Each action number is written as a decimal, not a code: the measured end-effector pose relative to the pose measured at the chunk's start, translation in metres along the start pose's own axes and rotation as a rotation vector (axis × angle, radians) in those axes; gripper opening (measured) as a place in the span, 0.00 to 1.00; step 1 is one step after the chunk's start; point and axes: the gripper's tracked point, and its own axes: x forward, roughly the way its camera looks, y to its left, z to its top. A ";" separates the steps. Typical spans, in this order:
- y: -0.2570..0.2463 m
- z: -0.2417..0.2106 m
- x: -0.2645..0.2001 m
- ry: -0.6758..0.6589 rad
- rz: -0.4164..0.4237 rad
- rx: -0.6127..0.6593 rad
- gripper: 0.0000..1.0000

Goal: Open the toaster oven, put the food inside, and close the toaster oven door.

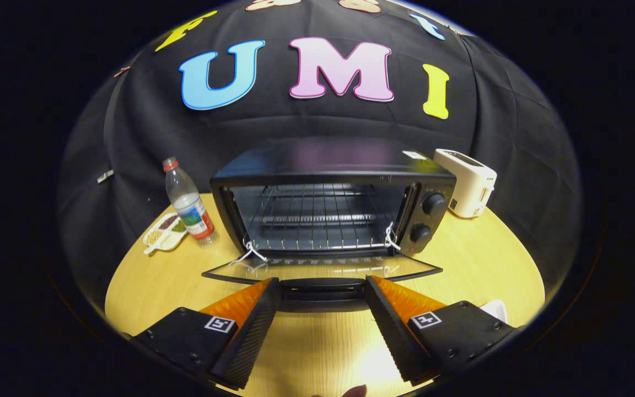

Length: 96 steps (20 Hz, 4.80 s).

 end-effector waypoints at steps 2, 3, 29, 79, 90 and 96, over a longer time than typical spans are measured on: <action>-0.001 -0.023 0.002 0.060 -0.006 -0.032 0.99; -0.002 -0.033 0.006 0.094 -0.008 -0.051 0.99; -0.262 -0.050 -0.082 0.538 0.092 0.119 0.99; -0.086 -0.015 -0.032 0.415 0.084 1.250 0.05; -0.022 0.008 0.097 0.215 -0.108 1.505 0.05; -0.023 0.019 0.139 0.131 -0.186 1.563 0.05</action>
